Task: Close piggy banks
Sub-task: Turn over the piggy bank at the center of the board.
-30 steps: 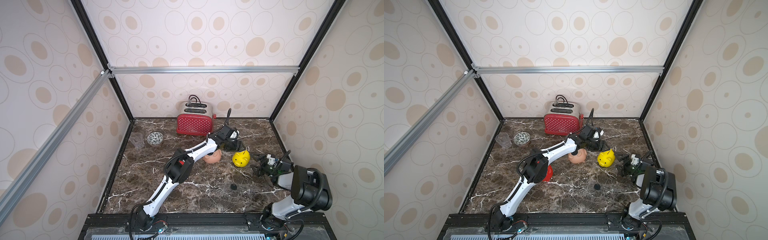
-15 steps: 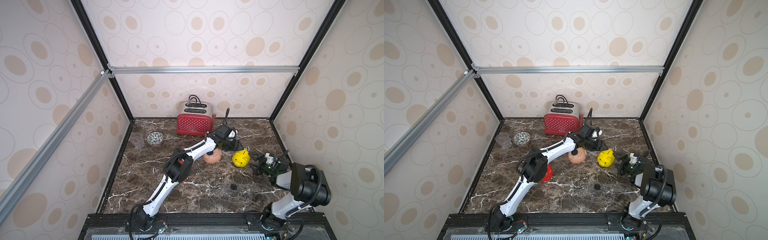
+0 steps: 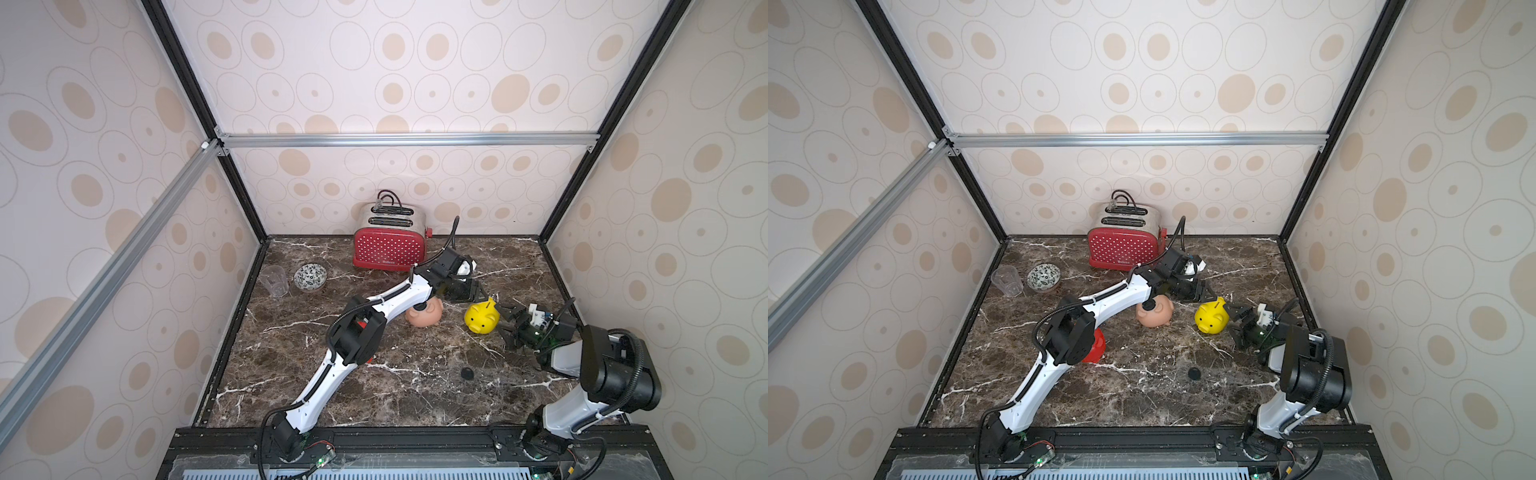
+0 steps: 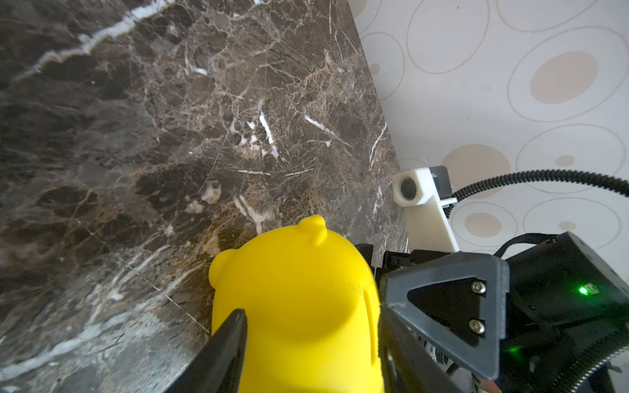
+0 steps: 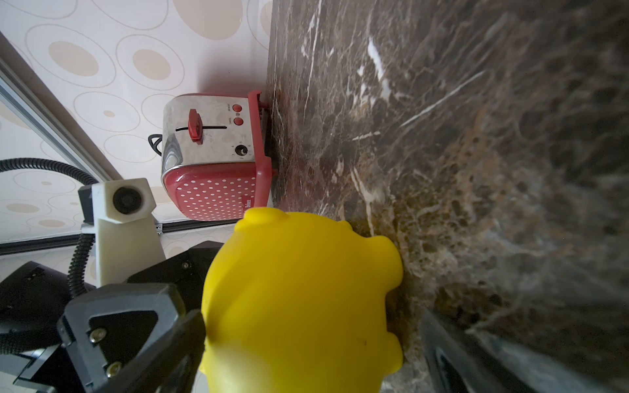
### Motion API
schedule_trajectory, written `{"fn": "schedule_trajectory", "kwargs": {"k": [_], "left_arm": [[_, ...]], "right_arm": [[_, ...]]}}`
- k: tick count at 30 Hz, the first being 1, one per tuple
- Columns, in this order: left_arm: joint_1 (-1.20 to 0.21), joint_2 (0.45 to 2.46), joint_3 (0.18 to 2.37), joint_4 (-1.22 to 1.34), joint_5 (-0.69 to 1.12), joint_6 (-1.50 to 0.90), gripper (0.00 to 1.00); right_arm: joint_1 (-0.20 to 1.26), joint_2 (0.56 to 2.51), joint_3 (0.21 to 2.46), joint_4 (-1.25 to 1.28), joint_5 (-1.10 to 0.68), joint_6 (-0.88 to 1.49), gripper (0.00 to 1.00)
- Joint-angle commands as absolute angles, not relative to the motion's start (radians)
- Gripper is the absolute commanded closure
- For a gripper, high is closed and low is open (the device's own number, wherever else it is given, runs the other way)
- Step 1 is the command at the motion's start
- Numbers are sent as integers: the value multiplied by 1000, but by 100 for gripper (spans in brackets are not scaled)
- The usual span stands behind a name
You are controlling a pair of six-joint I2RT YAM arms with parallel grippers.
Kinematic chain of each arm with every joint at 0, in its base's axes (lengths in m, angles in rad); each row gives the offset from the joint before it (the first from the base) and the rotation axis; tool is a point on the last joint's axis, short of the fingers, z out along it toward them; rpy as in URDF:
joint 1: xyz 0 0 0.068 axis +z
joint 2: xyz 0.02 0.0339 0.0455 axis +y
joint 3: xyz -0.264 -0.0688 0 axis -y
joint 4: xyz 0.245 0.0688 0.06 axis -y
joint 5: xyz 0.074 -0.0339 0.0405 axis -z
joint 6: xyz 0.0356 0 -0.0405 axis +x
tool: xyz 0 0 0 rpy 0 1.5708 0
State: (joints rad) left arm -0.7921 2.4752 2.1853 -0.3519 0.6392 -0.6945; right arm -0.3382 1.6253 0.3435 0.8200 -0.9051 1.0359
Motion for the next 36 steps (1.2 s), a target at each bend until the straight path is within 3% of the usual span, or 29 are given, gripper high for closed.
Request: {"fn": "schedule_trajectory", "kwargs": {"k": [1,17,30,36], "left_arm": [[-788,2488,2215,-340,659,-685,39],[-788,2507,2223,-353,644,-679,38],[-787,2517,2222,-362,629,-681,44],[-787,2530,2226,-360,629,-687,52]], "right_arm": [[-322,1649,354,855,-915,1060,0],[-303,1691,357,905,-957,1132,0],[-295,1740,337,1034,-985,1220,0],[-275,1765,347,1038,-988,1231,0]]}}
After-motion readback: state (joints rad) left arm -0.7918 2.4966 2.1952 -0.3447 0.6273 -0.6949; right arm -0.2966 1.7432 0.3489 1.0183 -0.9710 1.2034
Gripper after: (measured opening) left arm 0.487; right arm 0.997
